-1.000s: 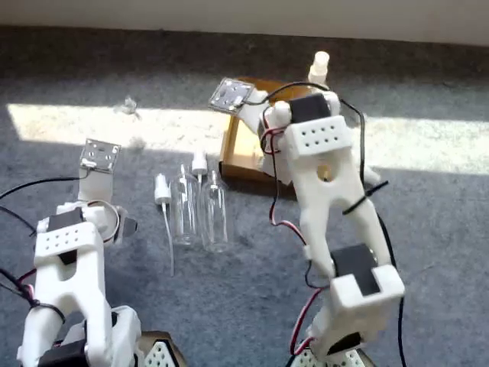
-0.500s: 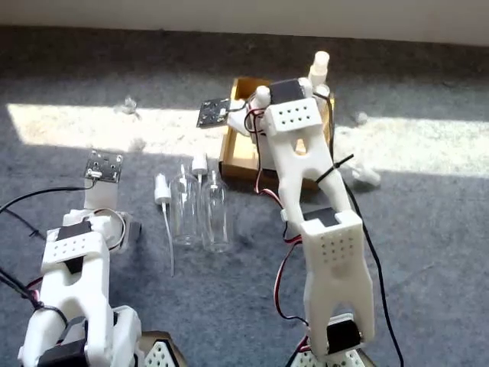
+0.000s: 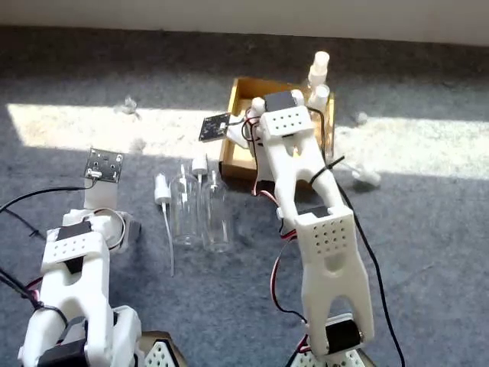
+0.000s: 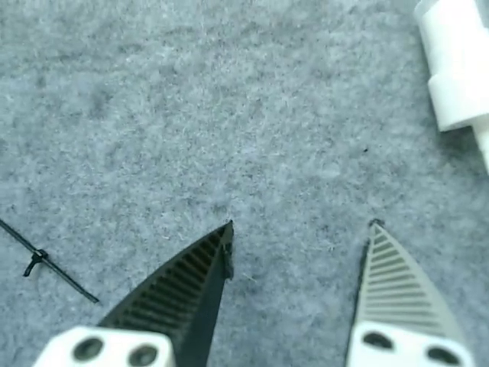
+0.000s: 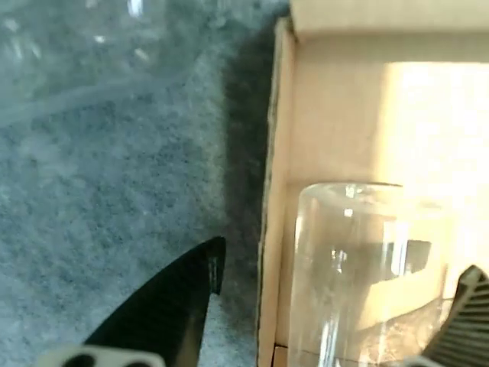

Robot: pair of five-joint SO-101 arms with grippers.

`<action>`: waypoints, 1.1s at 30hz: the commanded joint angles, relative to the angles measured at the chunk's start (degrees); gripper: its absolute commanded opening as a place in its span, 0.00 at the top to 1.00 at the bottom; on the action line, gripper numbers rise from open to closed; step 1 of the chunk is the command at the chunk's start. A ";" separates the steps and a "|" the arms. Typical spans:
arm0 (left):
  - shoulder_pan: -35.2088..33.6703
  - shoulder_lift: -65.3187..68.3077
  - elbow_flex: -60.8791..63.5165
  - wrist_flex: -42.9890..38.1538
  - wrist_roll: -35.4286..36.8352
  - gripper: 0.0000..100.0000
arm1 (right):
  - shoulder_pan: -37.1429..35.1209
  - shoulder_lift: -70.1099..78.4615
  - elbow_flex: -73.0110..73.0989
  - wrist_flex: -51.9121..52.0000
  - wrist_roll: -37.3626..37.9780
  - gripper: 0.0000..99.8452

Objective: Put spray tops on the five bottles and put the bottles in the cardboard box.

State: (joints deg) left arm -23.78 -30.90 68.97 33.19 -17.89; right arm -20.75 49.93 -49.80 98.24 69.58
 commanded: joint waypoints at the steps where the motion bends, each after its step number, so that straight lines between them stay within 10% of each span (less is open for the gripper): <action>1: -0.57 -0.31 -0.04 -0.88 0.44 0.75 | 1.27 -1.27 -2.95 -1.98 0.26 0.60; 33: -0.22 -0.31 0.04 -0.88 0.44 0.75 | 0.57 -6.90 -13.05 -5.41 0.26 0.60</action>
State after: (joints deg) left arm -23.78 -30.90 69.14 33.19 -17.89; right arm -20.13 47.30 -60.18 97.01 69.58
